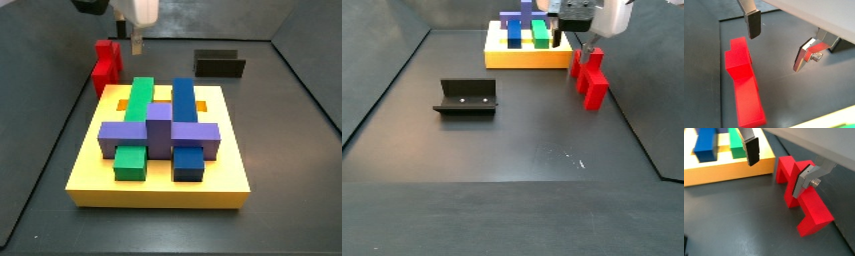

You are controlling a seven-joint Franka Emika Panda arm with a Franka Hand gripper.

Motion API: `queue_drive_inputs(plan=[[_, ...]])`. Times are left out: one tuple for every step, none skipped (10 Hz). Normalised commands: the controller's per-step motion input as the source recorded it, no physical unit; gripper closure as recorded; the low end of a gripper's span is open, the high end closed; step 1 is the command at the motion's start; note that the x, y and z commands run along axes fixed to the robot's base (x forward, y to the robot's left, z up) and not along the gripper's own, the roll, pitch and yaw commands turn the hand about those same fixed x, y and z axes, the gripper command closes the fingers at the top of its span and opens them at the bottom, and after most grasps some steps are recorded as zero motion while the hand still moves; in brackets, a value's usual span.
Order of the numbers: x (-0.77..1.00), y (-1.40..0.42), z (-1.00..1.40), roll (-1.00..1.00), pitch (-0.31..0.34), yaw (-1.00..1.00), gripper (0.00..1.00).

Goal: Pick up the red object. Move up. Move to above the board. Insert the red object.
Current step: Pick up the red object.

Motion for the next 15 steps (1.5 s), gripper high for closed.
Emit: queue_drive_inputs(plan=[[-0.21, -0.06, -0.11, -0.08, -0.060, -0.70, 0.00], [-0.22, -0.04, -0.14, -0.11, -0.069, -0.70, 0.00], [-0.28, -0.05, -0.15, -0.12, -0.097, -0.74, 0.00], [-0.21, -0.01, -0.10, -0.11, -0.071, -0.70, 0.00], [-0.23, 0.00, -0.04, -0.09, -0.050, -0.69, 0.00], [-0.26, 0.00, 0.00, -0.07, -0.050, -0.68, 0.00], [-0.19, 0.00, 0.00, -0.06, -0.044, -0.64, 0.00], [-0.29, 0.00, 0.00, -0.04, -0.031, -0.57, 0.00], [-0.53, 0.00, 0.00, -0.03, -0.033, -0.36, 0.00], [-0.41, 0.00, -0.04, -0.04, -0.063, -0.25, 0.00], [-0.30, 0.00, -0.05, -0.04, -0.064, -0.22, 0.00], [0.00, 0.00, -0.05, -0.01, -0.036, 0.00, 0.00], [0.09, 0.00, -0.11, 0.00, -0.001, 0.00, 0.00], [0.10, 0.00, -0.09, 0.00, 0.000, 0.00, 0.00], [0.11, 0.00, -0.07, 0.00, 0.000, 0.00, 0.00]])
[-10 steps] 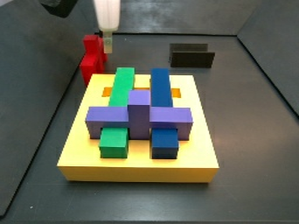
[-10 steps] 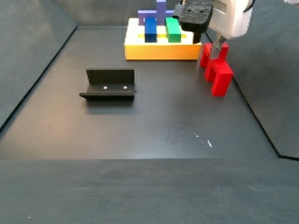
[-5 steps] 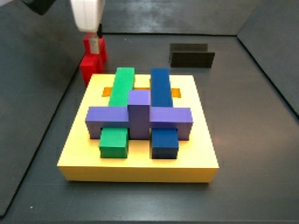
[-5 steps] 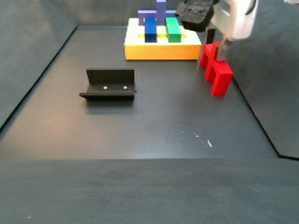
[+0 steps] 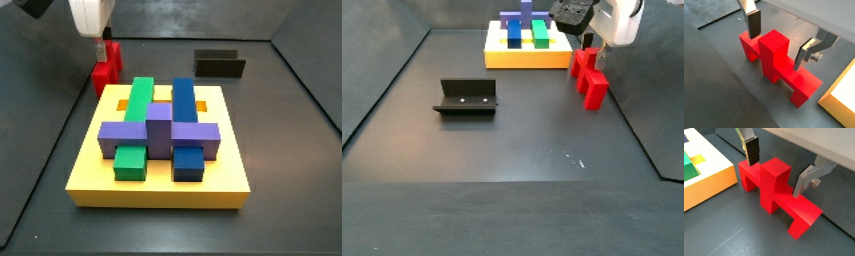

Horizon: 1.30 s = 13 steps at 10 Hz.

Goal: Pick up the red object. Move up. Move to above the board. Insert the red object.
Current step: Pick up the red object.

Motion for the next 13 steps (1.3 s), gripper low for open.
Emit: queue_drive_inputs(plan=[[0.02, 0.00, -0.11, 0.00, 0.000, 0.00, 0.00], [0.03, 0.00, -0.08, 0.00, 0.000, 0.00, 0.00], [0.06, 0.00, -0.08, 0.00, 0.000, 0.00, 0.00], [0.05, 0.00, -0.08, 0.00, 0.000, 0.00, 0.00], [0.03, 0.00, -0.05, 0.00, 0.000, 0.00, 0.00], [0.05, 0.00, -0.07, 0.00, 0.000, 0.00, 0.00], [0.06, 0.00, -0.10, 0.00, 0.000, -0.14, 0.00], [0.00, 0.04, -0.09, 0.00, 0.000, -0.27, 0.00], [0.00, 0.05, -0.08, 0.00, 0.000, -0.25, 0.00], [0.00, 0.05, -0.03, -0.04, 0.000, -0.19, 0.00], [0.07, 0.03, -0.03, -0.05, 0.000, -0.15, 0.00], [0.06, 0.00, 0.00, -0.02, 0.000, -0.03, 0.00], [0.00, 0.00, 0.00, 0.01, 0.000, 0.00, 0.00]])
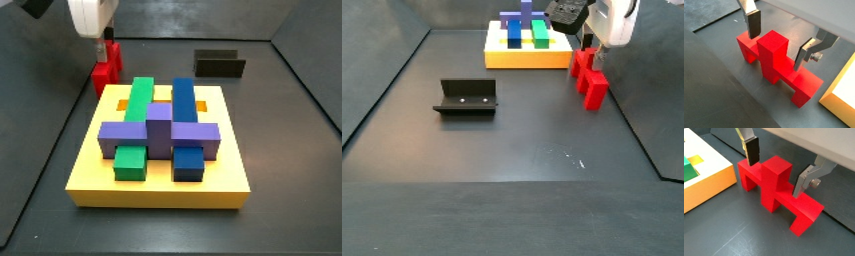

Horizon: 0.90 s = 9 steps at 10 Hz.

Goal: Pick up the red object. Move up. Move to above the board. Insert the red object.
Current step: Pick up the red object.

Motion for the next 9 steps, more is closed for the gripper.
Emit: queue_drive_inputs(plan=[[0.00, 0.00, 0.00, 0.00, 0.000, 0.00, 0.00], [0.00, 0.00, 0.00, 0.00, 0.000, 0.00, 1.00], [0.00, 0.00, 0.00, 0.00, 0.000, 0.00, 1.00], [0.00, 0.00, 0.00, 0.00, 0.000, 0.00, 1.00], [0.00, 0.00, 0.00, 0.00, 0.000, 0.00, 1.00], [0.00, 0.00, 0.00, 0.00, 0.000, 0.00, 1.00], [0.00, 0.00, 0.00, 0.00, 0.000, 0.00, 1.00], [0.00, 0.00, 0.00, 0.00, 0.000, 0.00, 1.00], [0.00, 0.00, 0.00, 0.00, 0.000, 0.00, 1.00]])
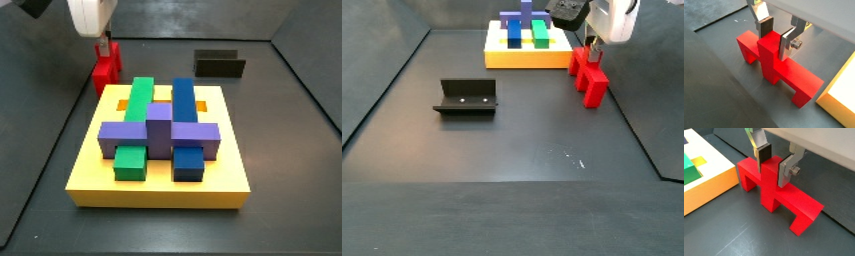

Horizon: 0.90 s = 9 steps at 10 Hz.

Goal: Pick up the red object. Move up. Move to above the board. Insert the red object.
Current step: Pick up the red object, then move up.

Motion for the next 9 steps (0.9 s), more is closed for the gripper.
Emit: queue_drive_inputs(plan=[[0.00, 0.00, 0.00, 0.00, 0.000, 0.00, 1.00], [0.00, 0.00, 0.00, 0.00, 0.000, 0.00, 1.00], [0.00, 0.00, 0.00, 0.00, 0.000, 0.00, 1.00], [0.00, 0.00, 0.00, 0.00, 0.000, 0.00, 1.00], [0.00, 0.00, 0.00, 0.00, 0.000, 0.00, 1.00], [0.00, 0.00, 0.00, 0.00, 0.000, 0.00, 1.00], [0.00, 0.00, 0.00, 0.00, 0.000, 0.00, 1.00], [0.00, 0.00, 0.00, 0.00, 0.000, 0.00, 1.00], [0.00, 0.00, 0.83, 0.00, 0.000, 0.00, 1.00]])
